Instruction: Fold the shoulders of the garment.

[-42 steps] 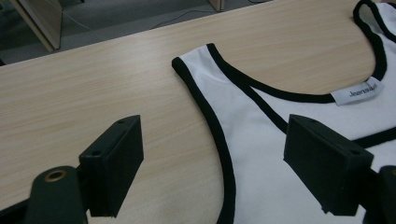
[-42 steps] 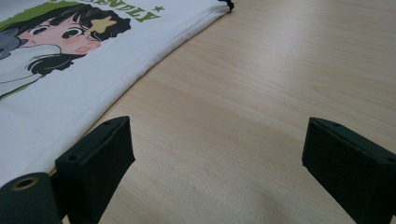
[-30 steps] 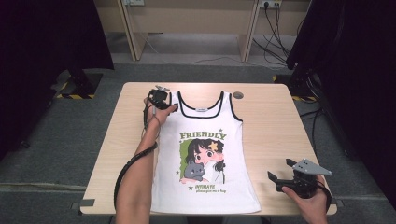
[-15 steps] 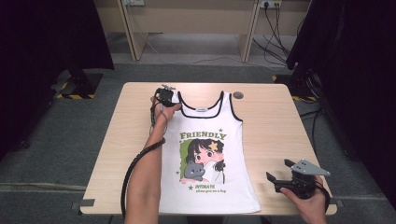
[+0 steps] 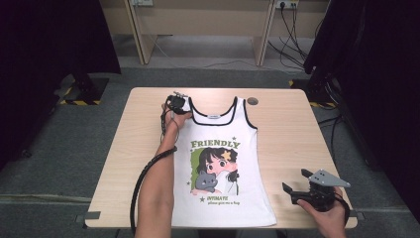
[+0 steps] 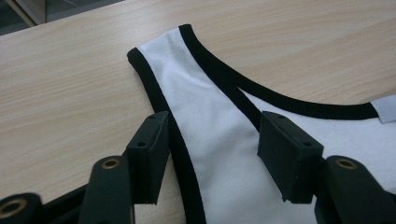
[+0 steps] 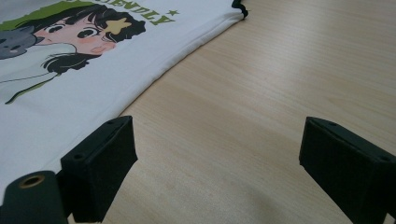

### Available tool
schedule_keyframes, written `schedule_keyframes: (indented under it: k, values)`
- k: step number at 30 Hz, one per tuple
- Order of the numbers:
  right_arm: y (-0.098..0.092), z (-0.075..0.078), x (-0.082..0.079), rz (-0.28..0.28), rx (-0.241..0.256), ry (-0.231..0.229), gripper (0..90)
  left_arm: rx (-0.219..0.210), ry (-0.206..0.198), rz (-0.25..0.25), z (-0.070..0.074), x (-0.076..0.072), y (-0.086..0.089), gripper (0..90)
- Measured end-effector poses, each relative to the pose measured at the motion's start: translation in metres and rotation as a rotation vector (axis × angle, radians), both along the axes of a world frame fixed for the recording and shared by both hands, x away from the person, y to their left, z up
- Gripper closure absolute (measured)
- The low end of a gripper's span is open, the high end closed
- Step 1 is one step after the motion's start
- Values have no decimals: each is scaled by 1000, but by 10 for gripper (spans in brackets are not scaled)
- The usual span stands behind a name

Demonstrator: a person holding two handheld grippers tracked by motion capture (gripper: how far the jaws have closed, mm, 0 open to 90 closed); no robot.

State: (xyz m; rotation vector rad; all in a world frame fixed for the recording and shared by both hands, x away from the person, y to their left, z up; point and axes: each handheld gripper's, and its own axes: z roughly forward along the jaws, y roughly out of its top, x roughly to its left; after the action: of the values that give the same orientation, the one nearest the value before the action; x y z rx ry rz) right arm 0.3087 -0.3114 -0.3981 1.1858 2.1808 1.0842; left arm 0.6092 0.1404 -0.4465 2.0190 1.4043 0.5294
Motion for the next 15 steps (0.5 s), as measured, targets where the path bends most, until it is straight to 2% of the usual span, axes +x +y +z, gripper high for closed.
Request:
schedule_keyframes:
  k: [3, 8, 10, 11, 12, 15]
  values:
    - [0, -1, 0, 1, -3, 6, 113, -9, -3, 0, -1, 1, -1, 433]
    - [0, -2, 1, 4, -1, 6, 115, -35, 19, 16, 0, 2, -2, 475]
    - [-1, -2, 1, 2, 1, 9, 115, -35, 29, 12, 1, 2, -3, 518]
    - [-1, -3, 1, 2, 1, 12, 115, -37, 29, 10, 1, 2, -4, 584]
    - [-1, -3, 1, 2, 1, 12, 115, -36, 27, 5, 1, 2, -5, 584]
    - [0, -3, 2, 4, 3, 14, 116, -29, 25, -24, 2, 2, -10, 710]
